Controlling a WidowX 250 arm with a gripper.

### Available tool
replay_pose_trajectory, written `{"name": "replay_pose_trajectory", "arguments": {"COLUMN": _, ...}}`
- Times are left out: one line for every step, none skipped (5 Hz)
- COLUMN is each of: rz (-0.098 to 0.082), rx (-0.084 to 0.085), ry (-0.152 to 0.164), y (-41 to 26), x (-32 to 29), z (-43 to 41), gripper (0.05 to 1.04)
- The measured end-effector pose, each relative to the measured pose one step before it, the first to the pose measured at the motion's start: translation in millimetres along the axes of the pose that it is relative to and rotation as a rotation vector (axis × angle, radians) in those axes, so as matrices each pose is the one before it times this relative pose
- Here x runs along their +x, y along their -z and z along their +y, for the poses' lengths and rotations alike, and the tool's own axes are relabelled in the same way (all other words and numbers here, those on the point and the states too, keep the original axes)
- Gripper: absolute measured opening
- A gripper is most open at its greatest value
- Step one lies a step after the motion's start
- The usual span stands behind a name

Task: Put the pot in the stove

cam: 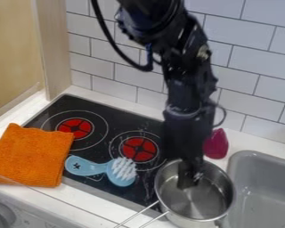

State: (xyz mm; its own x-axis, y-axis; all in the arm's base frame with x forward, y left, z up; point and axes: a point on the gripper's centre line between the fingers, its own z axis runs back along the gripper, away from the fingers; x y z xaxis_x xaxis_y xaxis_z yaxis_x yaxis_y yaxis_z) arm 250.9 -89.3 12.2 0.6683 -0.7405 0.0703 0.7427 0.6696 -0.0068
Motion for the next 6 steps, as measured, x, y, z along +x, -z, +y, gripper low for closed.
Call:
{"name": "replay_pose_trajectory", "arguments": {"rz": -0.0012, "rx": 0.0041, "ry": 0.011, "y": 2.94, "x": -0.99, "z": 1.02, "gripper": 0.983}}
{"name": "replay_pose_trajectory", "arguments": {"rz": 0.0155, "rx": -0.0055, "ry": 0.0119, "y": 8.99, "x": -8.57, "z": 2.72, "gripper": 0.889}}
{"name": "replay_pose_trajectory", "arguments": {"rz": 0.0057, "rx": 0.0109, "ry": 0.0065, "y": -0.01, "x": -0.9, "z": 1.73, "gripper": 0.567}}
{"name": "replay_pose_trajectory", "arguments": {"rz": -0.0011, "rx": -0.0017, "ry": -0.0008, "y": -0.62, "x": 0.61, "z": -0.48, "gripper": 0.297}}
{"name": "replay_pose_trajectory", "arguments": {"rz": 0.002, "rx": 0.0025, "ry": 0.0095, "y": -2.04, "x": -1.01, "z": -2.85, "gripper": 0.142}}
{"name": "replay_pose_trajectory", "arguments": {"rz": -0.0054, "rx": 0.0027, "ry": 0.005, "y": -4.96, "x": -0.37, "z": -2.3, "gripper": 0.072}}
